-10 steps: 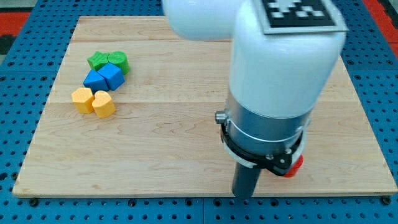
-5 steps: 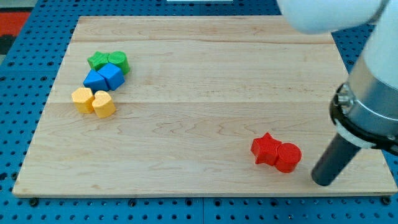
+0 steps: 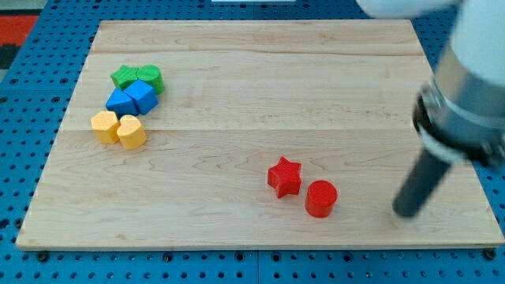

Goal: Place the red blocks near the group of blocks

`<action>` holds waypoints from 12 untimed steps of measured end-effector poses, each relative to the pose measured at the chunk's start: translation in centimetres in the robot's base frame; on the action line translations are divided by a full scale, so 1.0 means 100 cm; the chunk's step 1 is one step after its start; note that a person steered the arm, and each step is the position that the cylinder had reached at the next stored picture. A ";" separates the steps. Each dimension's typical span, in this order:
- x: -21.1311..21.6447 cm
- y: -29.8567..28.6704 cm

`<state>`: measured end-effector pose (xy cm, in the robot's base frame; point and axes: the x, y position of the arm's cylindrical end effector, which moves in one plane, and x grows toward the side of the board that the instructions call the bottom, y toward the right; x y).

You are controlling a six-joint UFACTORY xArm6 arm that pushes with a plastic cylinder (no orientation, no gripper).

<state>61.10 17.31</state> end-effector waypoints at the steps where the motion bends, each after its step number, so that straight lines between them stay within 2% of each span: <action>1: 0.000 -0.039; 2: -0.027 -0.032; 3: -0.066 -0.056; 4: -0.082 -0.094; 5: -0.053 -0.034; 6: -0.004 -0.062; 7: -0.019 -0.078; 9: -0.102 -0.094; 10: -0.117 -0.112; 11: -0.075 -0.080; 12: -0.060 -0.124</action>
<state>55.10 4.90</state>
